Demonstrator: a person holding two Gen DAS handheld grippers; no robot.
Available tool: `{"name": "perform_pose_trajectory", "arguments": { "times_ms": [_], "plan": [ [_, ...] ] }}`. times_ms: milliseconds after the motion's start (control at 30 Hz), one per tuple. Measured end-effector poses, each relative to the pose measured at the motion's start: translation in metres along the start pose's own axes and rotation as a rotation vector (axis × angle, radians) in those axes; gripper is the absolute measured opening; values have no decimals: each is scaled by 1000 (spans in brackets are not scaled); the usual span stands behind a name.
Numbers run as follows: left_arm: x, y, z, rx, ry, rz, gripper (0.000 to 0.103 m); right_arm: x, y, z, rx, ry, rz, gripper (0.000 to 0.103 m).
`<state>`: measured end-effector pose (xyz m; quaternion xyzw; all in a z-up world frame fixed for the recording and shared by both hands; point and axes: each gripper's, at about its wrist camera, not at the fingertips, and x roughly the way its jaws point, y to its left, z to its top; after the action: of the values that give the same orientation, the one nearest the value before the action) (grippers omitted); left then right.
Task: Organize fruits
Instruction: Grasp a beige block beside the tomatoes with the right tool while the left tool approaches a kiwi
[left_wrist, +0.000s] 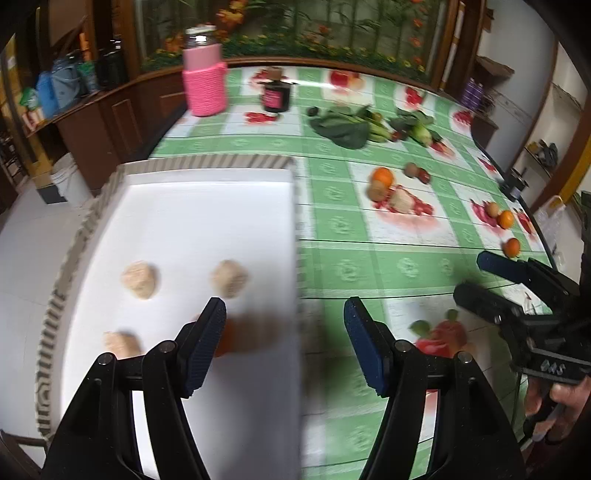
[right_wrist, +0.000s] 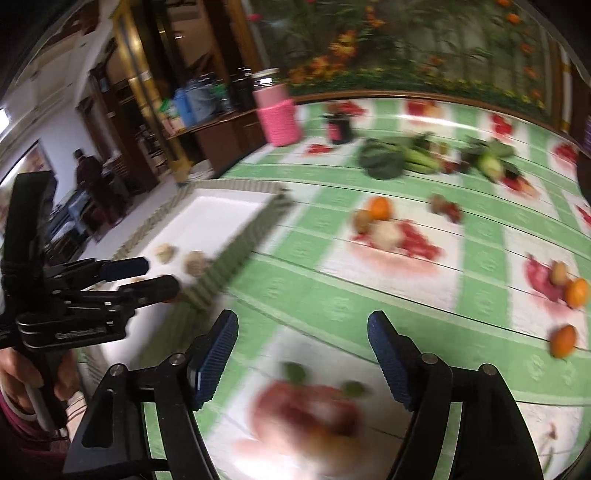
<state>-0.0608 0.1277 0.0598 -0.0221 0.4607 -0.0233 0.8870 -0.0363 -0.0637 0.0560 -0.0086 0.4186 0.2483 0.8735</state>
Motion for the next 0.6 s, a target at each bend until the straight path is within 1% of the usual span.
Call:
{"name": "perform_pose_trajectory", "arguments": {
  "times_ms": [100, 200, 333, 433, 600],
  "plan": [
    [8, -19, 7, 26, 19, -22, 66, -2, -22, 4, 17, 2, -45, 75],
    [17, -32, 15, 40, 40, -42, 65, 2, -36, 11, 8, 2, -64, 75],
    [25, -42, 24, 55, 57, -47, 65, 18, -40, 28, -30, 17, -55, 74],
    [31, -45, 31, 64, 62, -52, 65, 35, -38, 41, -65, 29, -51, 68],
    [43, -45, 46, 68, 70, -53, 65, 74, -42, 60, -88, 67, -51, 52]
  ]
}}
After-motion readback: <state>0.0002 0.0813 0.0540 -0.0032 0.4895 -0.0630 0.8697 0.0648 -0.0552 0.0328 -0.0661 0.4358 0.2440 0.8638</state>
